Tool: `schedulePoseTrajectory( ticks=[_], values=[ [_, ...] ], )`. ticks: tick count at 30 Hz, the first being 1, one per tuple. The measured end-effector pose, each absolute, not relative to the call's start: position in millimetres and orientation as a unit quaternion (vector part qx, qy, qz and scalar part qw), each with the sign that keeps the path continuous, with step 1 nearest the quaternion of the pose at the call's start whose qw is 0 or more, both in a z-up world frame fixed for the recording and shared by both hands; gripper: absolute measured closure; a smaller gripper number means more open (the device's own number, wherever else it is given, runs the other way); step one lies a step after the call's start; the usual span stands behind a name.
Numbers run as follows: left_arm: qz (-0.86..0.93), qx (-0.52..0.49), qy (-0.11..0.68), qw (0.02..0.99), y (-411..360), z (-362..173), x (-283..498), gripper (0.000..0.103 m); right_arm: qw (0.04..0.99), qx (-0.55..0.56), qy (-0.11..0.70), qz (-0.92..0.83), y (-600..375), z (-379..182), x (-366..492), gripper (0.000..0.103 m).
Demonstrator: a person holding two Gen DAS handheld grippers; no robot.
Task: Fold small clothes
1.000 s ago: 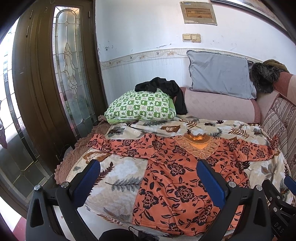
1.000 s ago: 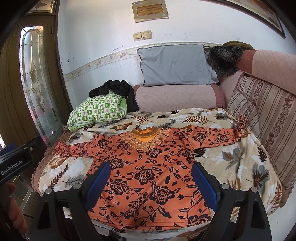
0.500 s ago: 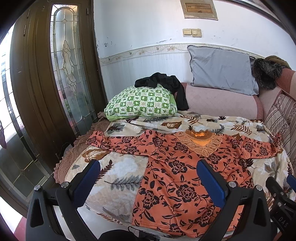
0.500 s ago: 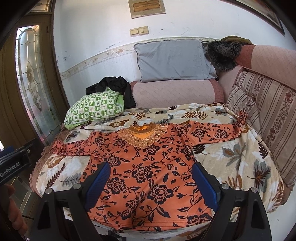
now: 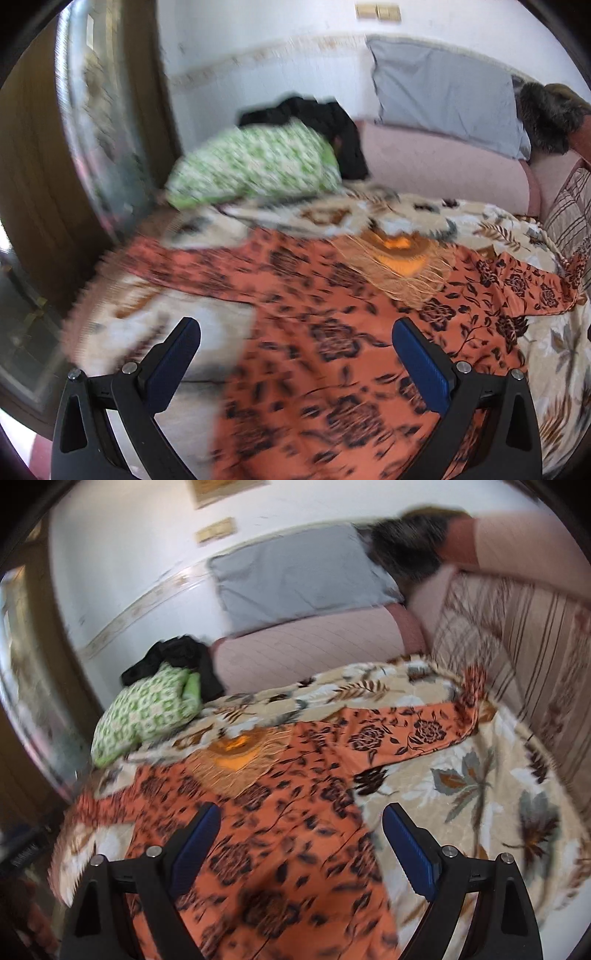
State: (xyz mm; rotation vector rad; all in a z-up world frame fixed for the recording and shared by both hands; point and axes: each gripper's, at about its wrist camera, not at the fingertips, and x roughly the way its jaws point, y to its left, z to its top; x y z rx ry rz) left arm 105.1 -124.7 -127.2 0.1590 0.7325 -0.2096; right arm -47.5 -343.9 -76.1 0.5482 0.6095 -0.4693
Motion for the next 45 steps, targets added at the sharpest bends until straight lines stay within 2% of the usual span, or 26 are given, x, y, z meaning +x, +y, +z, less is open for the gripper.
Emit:
schedulePoseTrajectory(
  ticks=[4, 9, 13, 15, 17, 22, 24, 26, 27, 28, 29, 31, 34, 38, 45],
  values=[
    [-0.123, 0.066, 0.410, 0.901, -173, -176, 154, 0.000, 0.861, 0.330, 0.285, -0.263, -429, -124, -45, 0.012],
    [-0.136, 0.091, 0.431, 0.887, -217, -224, 179, 0.000, 0.812, 0.431, 0.267, -0.288, -533, -178, -55, 0.012],
    [-0.140, 0.131, 0.410, 0.892, -227, -239, 186, 0.000, 0.769, 0.539, 0.180, -0.292, -604, -208, -72, 0.013],
    [-0.139, 0.136, 0.404, 0.894, -225, -244, 189, 0.000, 0.747, 0.568, 0.152, -0.310, -638, -219, -74, 0.019],
    [-0.137, 0.135, 0.410, 0.891, -227, -249, 198, 0.000, 0.742, 0.563, 0.156, -0.329, -664, -221, -67, 0.031],
    [-0.128, 0.120, 0.415, 0.892, -234, -257, 214, 0.000, 0.761, 0.504, 0.169, -0.372, -713, -203, -30, 0.032],
    [-0.127, 0.119, 0.420, 0.890, -237, -260, 219, 0.000, 0.756, 0.492, 0.195, -0.386, -735, -207, -9, 0.039],
    [-0.125, 0.117, 0.425, 0.889, -237, -263, 223, 0.000, 0.746, 0.485, 0.223, -0.398, -752, -216, 8, 0.055],
    [-0.124, 0.116, 0.427, 0.888, -237, -264, 225, 0.000, 0.737, 0.483, 0.237, -0.410, -761, -221, 18, 0.058],
    [-0.121, 0.115, 0.429, 0.888, -236, -265, 227, 0.000, 0.729, 0.481, 0.246, -0.420, -770, -226, 22, 0.071],
    [-0.115, 0.114, 0.431, 0.888, -234, -265, 231, 0.000, 0.720, 0.476, 0.259, -0.435, -774, -230, 25, 0.087],
    [-0.100, 0.108, 0.426, 0.893, -228, -263, 237, 0.000, 0.710, 0.453, 0.275, -0.464, -776, -232, 31, 0.097],
    [-0.072, 0.099, 0.414, 0.902, -213, -255, 244, 0.000, 0.730, 0.439, 0.265, -0.451, -761, -218, 38, 0.098],
    [-0.040, 0.081, 0.395, 0.914, -181, -239, 249, 0.000, 0.792, 0.450, 0.219, -0.351, -714, -172, 67, 0.098],
    [0.035, 0.033, 0.364, 0.930, -101, -207, 266, 0.000, 0.862, 0.453, 0.186, -0.131, -555, -87, 164, 0.098]
  ],
)
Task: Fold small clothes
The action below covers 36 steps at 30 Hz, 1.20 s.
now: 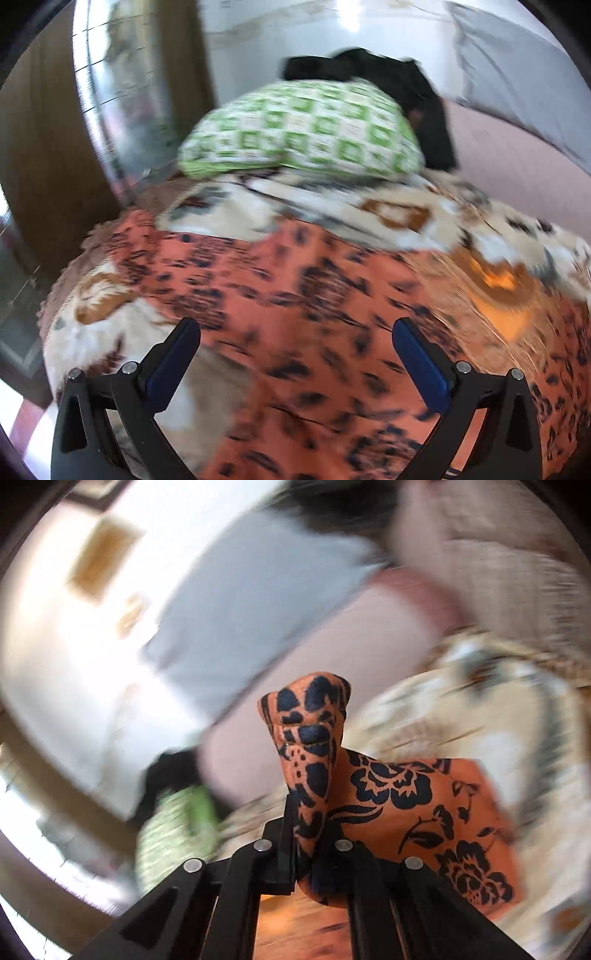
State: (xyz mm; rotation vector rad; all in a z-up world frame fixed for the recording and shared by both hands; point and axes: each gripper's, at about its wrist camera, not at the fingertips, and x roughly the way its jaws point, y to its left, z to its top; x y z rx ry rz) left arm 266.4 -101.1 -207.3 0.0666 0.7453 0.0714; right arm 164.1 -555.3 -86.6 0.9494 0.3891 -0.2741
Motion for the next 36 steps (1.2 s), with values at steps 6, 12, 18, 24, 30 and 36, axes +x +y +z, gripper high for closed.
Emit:
schedulePoseTrajectory(
  ticks=[6, 12, 18, 24, 30, 36],
  values=[
    [0.101, -0.038, 0.373, 0.922, -18, -196, 284, 0.000, 0.863, 0.450, 0.229, -0.031, -399, -109, 253, 0.098],
    [0.131, -0.067, 0.395, 0.907, 23, -203, 294, 0.000, 0.844, 0.422, 0.330, -0.010, -291, -183, 322, 0.091],
    [0.121, -0.077, 0.407, 0.902, 26, -206, 299, 0.000, 0.812, 0.410, 0.408, 0.081, -239, -227, 349, 0.010],
    [0.098, -0.082, 0.407, 0.904, 11, -201, 294, 0.000, 0.844, 0.385, 0.339, 0.157, -257, -173, 301, 0.010],
    [0.003, -0.089, 0.426, 0.900, -26, -214, 298, 0.000, 0.869, 0.387, 0.307, 0.035, -327, -160, 210, 0.020],
    [-0.069, -0.023, 0.451, 0.890, -83, -240, 306, 0.017, 0.831, 0.467, 0.286, -0.093, -412, -201, 132, 0.065]
  ],
)
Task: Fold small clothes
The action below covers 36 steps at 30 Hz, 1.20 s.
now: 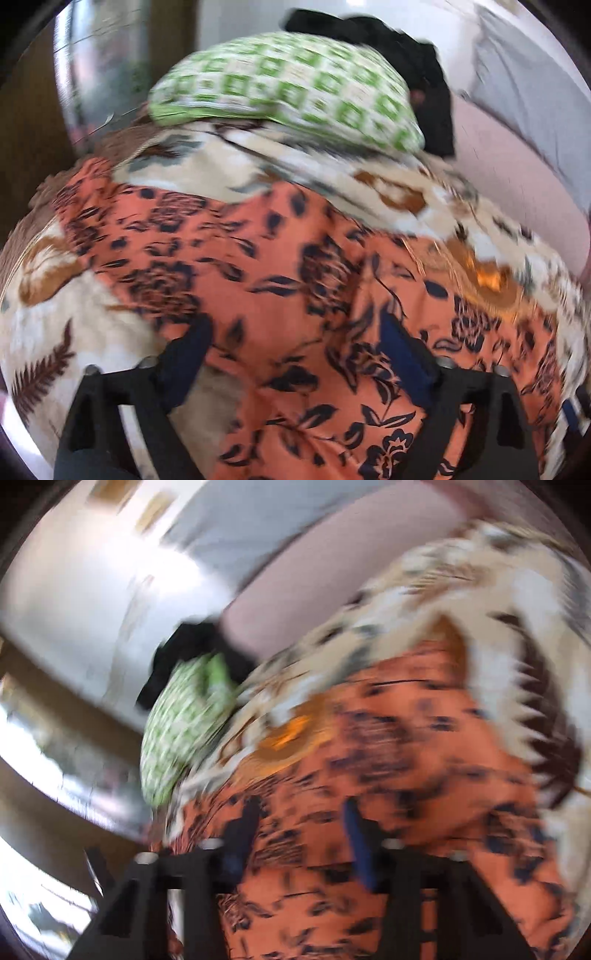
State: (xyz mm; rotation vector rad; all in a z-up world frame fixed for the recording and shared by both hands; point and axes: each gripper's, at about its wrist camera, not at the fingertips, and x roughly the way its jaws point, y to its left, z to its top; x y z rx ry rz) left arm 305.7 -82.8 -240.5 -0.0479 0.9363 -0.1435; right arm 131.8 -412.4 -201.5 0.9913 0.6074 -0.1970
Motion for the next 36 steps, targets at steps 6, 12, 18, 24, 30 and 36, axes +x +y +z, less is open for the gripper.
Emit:
schedulePoseTrajectory(
  ticks=[6, 12, 18, 24, 30, 36],
  values=[
    [-0.116, -0.030, 0.483, 0.867, -112, -261, 312, 0.073, 0.793, 0.523, 0.280, -0.138, -463, -229, 117, 0.068],
    [-0.129, 0.017, 0.471, 0.872, -135, -266, 306, 0.081, 0.772, 0.525, 0.331, -0.134, -475, -257, 146, 0.069],
    [-0.128, -0.027, 0.488, 0.863, -110, -259, 318, 0.084, 0.746, 0.545, 0.357, -0.137, -475, -270, 150, 0.074],
    [-0.122, -0.046, 0.494, 0.860, -104, -265, 324, 0.066, 0.788, 0.520, 0.312, -0.111, -465, -247, 150, 0.075],
    [-0.133, 0.030, 0.480, 0.867, -138, -273, 314, 0.072, 0.753, 0.538, 0.361, -0.116, -459, -274, 162, 0.073],
    [-0.121, 0.020, 0.473, 0.872, -137, -265, 310, 0.090, 0.760, 0.519, 0.373, -0.120, -453, -269, 166, 0.072]
  ],
)
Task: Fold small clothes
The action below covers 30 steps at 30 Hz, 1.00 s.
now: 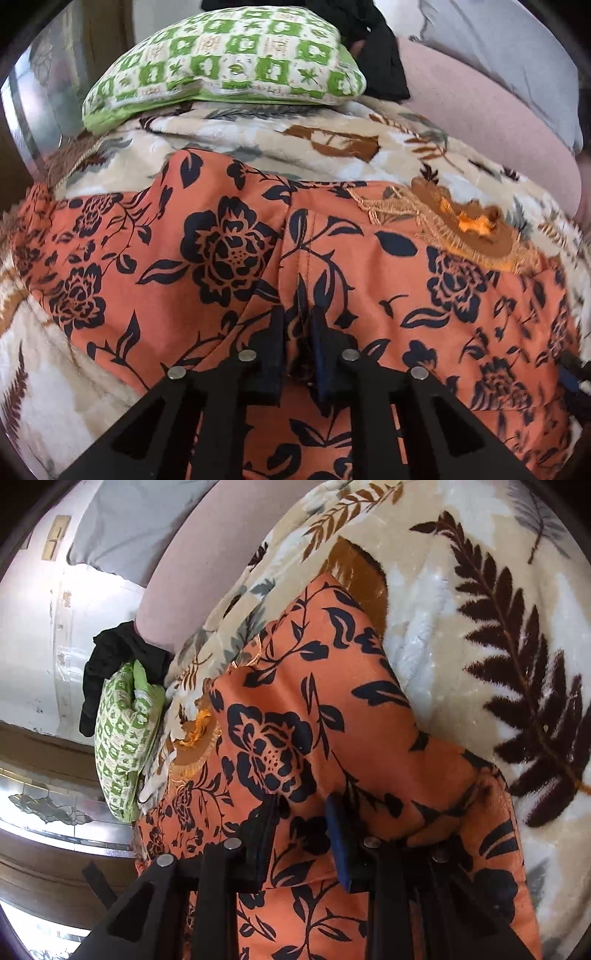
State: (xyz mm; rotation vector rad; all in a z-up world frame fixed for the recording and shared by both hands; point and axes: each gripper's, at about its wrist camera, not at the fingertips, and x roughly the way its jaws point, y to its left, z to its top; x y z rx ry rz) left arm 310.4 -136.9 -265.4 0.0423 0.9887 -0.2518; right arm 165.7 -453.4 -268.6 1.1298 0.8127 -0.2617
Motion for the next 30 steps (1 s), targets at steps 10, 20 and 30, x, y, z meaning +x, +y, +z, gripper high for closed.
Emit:
schedulePoseTrajectory(
  ticks=[10, 20, 30],
  values=[
    [-0.076, -0.027, 0.462, 0.883, -96, -245, 313, 0.056, 0.818, 0.437, 0.366, -0.076, -415, -242, 184, 0.073],
    [-0.064, 0.050, 0.485, 0.870, -111, -265, 316, 0.056, 0.847, 0.350, 0.399, -0.044, -371, -239, 207, 0.072],
    [-0.100, -0.030, 0.498, 0.861, -97, -254, 316, 0.029, 0.834, 0.368, 0.411, -0.001, -361, -243, 213, 0.066]
  ],
)
